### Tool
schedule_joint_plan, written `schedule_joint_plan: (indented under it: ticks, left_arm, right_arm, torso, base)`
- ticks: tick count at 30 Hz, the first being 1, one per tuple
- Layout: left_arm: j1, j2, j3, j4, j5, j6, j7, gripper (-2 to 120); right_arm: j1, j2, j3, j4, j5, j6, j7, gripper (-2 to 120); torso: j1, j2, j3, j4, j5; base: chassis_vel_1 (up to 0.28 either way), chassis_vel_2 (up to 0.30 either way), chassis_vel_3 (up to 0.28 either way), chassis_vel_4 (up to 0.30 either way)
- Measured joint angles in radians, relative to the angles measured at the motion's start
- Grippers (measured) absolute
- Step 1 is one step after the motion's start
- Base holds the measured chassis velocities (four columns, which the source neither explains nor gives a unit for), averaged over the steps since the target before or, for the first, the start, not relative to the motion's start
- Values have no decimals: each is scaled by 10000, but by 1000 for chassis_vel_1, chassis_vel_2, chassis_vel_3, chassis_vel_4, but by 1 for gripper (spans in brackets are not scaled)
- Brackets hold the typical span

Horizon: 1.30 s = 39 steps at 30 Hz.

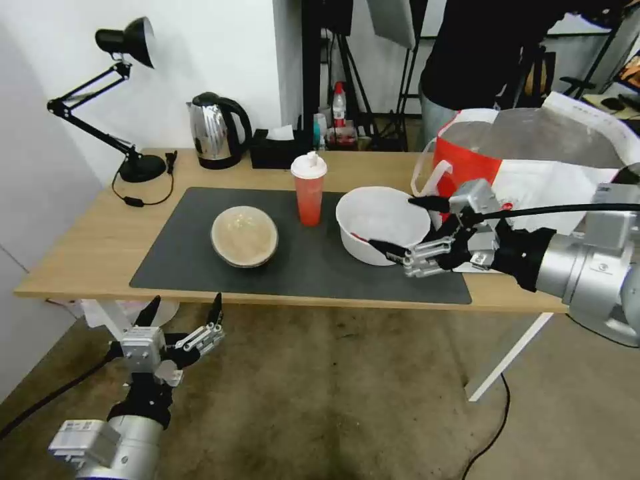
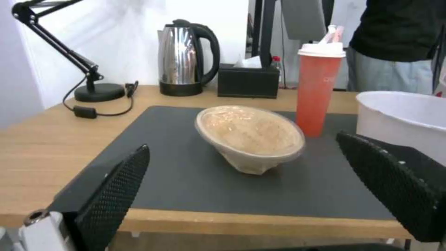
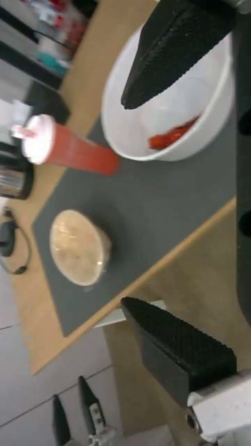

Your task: Pick up the trash from the table and place it into the takeout bag.

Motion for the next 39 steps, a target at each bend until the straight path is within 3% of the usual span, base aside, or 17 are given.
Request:
schedule_joint_plan:
  ticks: [12, 19, 30, 39]
  left_arm:
    - [-304, 391, 211, 191, -129, 180, 96, 100]
    - [-420, 318, 266, 241, -177, 253, 153, 100]
    - [-493, 132, 511, 307, -82, 379, 199, 100]
    - [-515, 149, 488, 304, -112, 378, 217, 100]
  right_arm:
    - [276, -904, 683, -707, 1469, -2561, 31, 100]
    - [170, -1353, 707, -949, 1507, -2620, -61, 100]
    - [-35, -1563, 676, -1406, 437, -2534, -710, 100]
    - [69, -1475, 730, -2108, -611, -1839, -1576, 100]
  torso:
    - [0, 0, 0, 0, -3]
    - [0, 0, 0, 2, -2]
    - [0, 0, 0, 2, 0]
    - [0, 0, 0, 2, -1]
  base:
    - [0, 0, 0, 0]
    - [0, 0, 0, 0]
    - [0, 0, 0, 0]
    - [0, 0, 0, 0]
